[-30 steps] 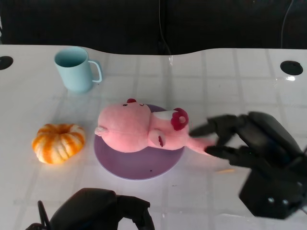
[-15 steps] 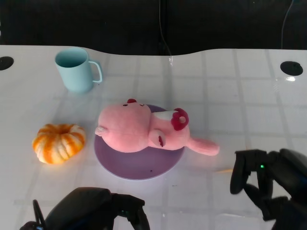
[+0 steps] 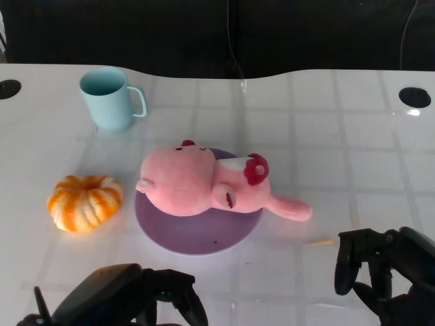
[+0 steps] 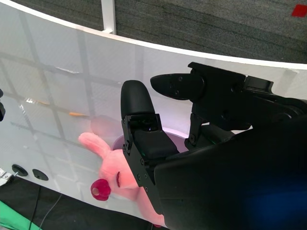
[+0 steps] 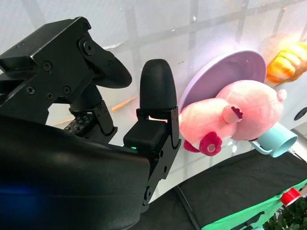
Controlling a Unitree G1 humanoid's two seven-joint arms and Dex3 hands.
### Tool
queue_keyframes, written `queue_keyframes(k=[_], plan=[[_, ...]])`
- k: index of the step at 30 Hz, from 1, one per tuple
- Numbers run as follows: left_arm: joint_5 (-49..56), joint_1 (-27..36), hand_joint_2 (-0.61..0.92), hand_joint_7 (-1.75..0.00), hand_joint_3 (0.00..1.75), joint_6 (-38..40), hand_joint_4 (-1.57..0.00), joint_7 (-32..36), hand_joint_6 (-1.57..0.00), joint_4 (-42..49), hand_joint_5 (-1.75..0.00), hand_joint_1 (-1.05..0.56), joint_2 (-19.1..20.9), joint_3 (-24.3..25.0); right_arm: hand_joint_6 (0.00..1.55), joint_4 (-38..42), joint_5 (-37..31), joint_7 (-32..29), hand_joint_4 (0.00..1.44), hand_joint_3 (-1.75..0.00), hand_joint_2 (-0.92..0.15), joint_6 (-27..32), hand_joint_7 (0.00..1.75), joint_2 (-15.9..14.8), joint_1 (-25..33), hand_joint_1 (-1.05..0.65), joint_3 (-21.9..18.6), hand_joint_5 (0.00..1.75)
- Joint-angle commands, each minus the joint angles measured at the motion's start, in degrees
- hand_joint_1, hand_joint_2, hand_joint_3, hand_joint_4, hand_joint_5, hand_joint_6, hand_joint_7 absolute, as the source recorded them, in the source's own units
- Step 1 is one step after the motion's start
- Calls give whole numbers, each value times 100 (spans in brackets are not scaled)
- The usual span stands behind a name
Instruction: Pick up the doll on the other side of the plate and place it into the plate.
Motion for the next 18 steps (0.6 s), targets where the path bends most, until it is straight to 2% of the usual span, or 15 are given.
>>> queue_keyframes(k=[1,4,10,18], plan=[[-18,-3,92,-92,31,-73,-68,73,-75,54,-163,-15,61,58,78,98,9,-31,81,-123,-42,-79,141,-87,-47,5,-4,173],[14,-13,92,-92,32,-41,-67,70,-75,72,-162,-16,61,67,77,94,-123,45,79,-121,-44,72,140,-126,-88,2,73,174],[124,-46,92,-92,32,-49,-66,106,-74,92,-162,-15,87,97,79,144,-255,64,79,-109,-47,57,127,-151,-165,2,193,165],[89,-79,92,-93,33,-64,-67,93,-73,177,-161,-14,87,118,79,146,-177,189,77,-110,-47,172,124,-134,-235,1,249,167]])
